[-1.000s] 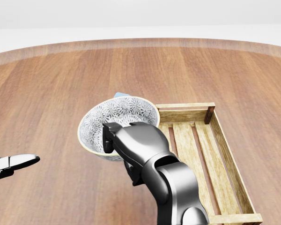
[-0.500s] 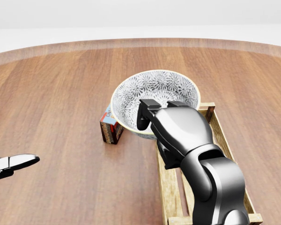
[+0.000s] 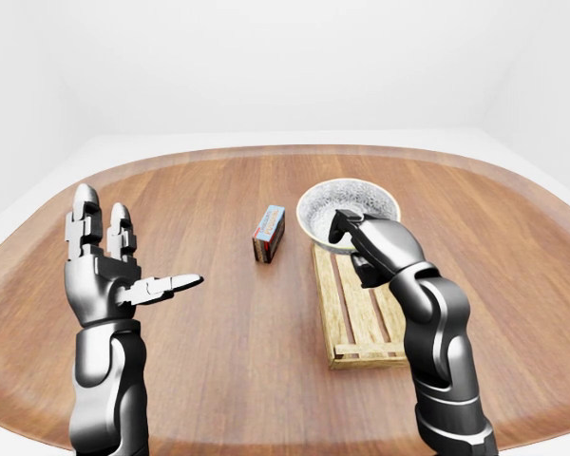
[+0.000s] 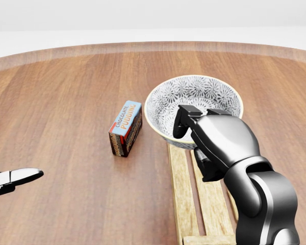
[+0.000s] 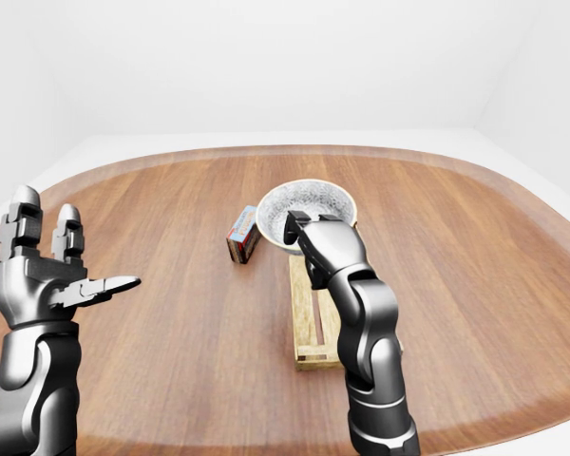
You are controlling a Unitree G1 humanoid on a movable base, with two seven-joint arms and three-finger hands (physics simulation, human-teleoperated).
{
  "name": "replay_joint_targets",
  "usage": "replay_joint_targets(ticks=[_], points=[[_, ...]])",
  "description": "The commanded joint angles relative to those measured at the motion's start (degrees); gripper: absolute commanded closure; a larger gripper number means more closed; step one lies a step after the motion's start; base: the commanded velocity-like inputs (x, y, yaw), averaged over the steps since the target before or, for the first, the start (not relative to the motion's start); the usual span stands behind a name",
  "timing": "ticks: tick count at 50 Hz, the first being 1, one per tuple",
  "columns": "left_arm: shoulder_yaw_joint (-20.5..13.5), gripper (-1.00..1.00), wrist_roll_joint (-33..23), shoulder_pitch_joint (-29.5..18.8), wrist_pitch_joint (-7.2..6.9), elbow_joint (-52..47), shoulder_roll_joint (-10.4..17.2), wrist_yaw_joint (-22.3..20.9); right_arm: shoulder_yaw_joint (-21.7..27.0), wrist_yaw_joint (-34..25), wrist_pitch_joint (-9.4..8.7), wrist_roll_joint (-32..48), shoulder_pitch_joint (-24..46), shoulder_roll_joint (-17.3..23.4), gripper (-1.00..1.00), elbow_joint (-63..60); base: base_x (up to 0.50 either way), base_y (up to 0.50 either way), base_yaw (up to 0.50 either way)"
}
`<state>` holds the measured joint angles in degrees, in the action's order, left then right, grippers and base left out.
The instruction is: Pick up the bowl on the left and put it in the tray.
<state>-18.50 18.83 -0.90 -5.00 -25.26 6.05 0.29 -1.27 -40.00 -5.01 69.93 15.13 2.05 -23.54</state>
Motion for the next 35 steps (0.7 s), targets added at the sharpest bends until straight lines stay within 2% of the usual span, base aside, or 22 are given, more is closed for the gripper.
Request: replay_joint_targets(ticks=[1,19,35], points=[[0.1,-1.0,-0.1,0.0,0.0,0.0,0.0,0.1,2.6,0.0,0.01,-1.5,0.6,2.5,1.0,1.6,0.0,0.0,0.0],[-0.2,-1.0,0.2,0.1,0.0,-0.6,0.1,0.1,6.0,0.0,0.01,-12.2,-2.0,5.7,1.0,0.9,0.0,0.0,0.0],[0.0,-1.0,-0.2,0.2,0.0,-0.1,-0.1,-0.1,6.8,7.7,0.01,-19.6,-3.7,7.0,1.0,7.1,0.0,0.0,0.0]])
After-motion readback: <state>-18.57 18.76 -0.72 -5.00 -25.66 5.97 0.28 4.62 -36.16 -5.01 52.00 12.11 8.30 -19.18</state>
